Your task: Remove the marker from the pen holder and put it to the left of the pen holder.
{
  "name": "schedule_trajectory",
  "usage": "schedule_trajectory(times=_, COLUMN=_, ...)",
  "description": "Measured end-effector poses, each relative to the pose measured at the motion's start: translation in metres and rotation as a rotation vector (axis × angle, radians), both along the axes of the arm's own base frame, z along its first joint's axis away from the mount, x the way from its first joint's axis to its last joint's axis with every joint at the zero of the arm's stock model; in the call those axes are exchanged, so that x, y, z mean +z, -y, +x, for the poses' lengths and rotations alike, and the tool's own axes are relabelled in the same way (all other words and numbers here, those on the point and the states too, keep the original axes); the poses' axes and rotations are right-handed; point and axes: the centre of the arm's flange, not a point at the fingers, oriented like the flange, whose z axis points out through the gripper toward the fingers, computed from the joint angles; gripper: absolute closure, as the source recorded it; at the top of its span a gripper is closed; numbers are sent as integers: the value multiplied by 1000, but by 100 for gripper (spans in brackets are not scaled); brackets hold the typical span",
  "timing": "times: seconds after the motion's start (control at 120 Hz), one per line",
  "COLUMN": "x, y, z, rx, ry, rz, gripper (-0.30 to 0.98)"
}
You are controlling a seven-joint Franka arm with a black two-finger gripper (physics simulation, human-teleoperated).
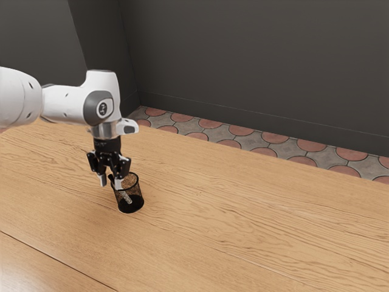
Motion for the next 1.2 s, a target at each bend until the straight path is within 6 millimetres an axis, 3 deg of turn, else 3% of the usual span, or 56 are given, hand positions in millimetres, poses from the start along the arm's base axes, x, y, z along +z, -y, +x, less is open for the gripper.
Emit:
schedule_trajectory(times=0.75, x=10, y=5, z=12, rx=13, ry=30, rz=7, gripper=73)
schedule_trajectory(times=0.858, x=38, y=3, z=17, rx=12, ry=63, rz=15, gripper=75)
schedule_trajectory(times=0.992, x=103, y=-7, z=13, rx=16, ry=113, rz=25, gripper=77)
schedule_trajectory(times=1.067, x=127, y=-13, z=9, rx=21, ry=117, rz=35, gripper=78)
schedule_trajectory(times=1.2, x=154, y=-55, z=1, rx=70, ry=136, rz=45, gripper=78)
